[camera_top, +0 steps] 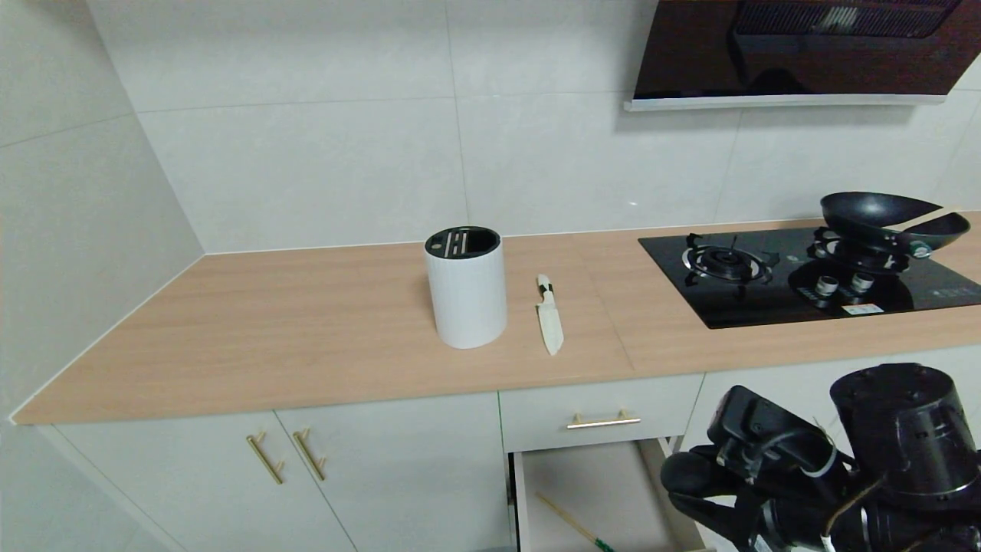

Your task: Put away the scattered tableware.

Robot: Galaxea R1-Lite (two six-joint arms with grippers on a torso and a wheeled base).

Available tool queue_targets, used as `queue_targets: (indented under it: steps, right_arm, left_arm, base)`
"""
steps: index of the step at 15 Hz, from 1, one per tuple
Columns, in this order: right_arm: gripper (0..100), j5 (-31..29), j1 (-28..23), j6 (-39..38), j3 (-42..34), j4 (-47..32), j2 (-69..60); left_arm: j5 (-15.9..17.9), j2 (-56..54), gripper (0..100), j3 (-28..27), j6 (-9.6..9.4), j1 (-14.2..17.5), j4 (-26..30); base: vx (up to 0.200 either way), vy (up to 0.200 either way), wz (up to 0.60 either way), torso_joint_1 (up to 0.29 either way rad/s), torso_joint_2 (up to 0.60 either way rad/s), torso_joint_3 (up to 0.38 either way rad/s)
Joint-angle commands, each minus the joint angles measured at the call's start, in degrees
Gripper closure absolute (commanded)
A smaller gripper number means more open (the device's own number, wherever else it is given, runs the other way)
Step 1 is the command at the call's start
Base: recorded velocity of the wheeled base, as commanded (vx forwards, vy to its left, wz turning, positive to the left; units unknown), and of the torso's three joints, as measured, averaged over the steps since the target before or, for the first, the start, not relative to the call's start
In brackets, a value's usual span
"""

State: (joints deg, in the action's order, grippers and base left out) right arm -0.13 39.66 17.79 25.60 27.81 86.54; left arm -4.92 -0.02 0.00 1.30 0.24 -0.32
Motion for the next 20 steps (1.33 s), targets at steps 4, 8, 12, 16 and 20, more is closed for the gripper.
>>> queue_targets:
  steps: [4,8,12,16,20]
  right_arm:
    - [100,-0.1,-0.3,0.4,1.7,0.2,2.8]
    - [100,-0.7,-0.4,0.4,5.0,0.5,6.0]
    - [100,-0.9,-3.3,0.4,7.7,0.1,6.9]
    - [100,-0.9,-3.4,0.4,7.8,0.3,6.9]
    - [100,-0.5,-3.3,0.1,7.6,0.5,6.7]
  left_arm:
    - [-0.1,0.0,0,0.0,0.01,0.0,0.0]
    - [-0.1,0.0,0,0.0,0.01,0.0,0.0]
    - [-0.1,0.0,0,0.0,0.01,0.0,0.0]
    - [0.0,0.0,0,0.0,0.01,0.0,0.0]
    - [0.0,0.0,0,0.0,0.01,0.0,0.0]
  base:
    - [0.000,0.000,0.00,-0.020,0.04,0.027]
    - [0.000,0.000,0.00,-0.093,0.24,0.124]
    - [0.000,0.000,0.00,-0.095,0.23,0.131]
    - [0.000,0.000,0.00,-0.113,0.28,0.160]
    - [0.000,0.000,0.00,-0.080,0.21,0.116]
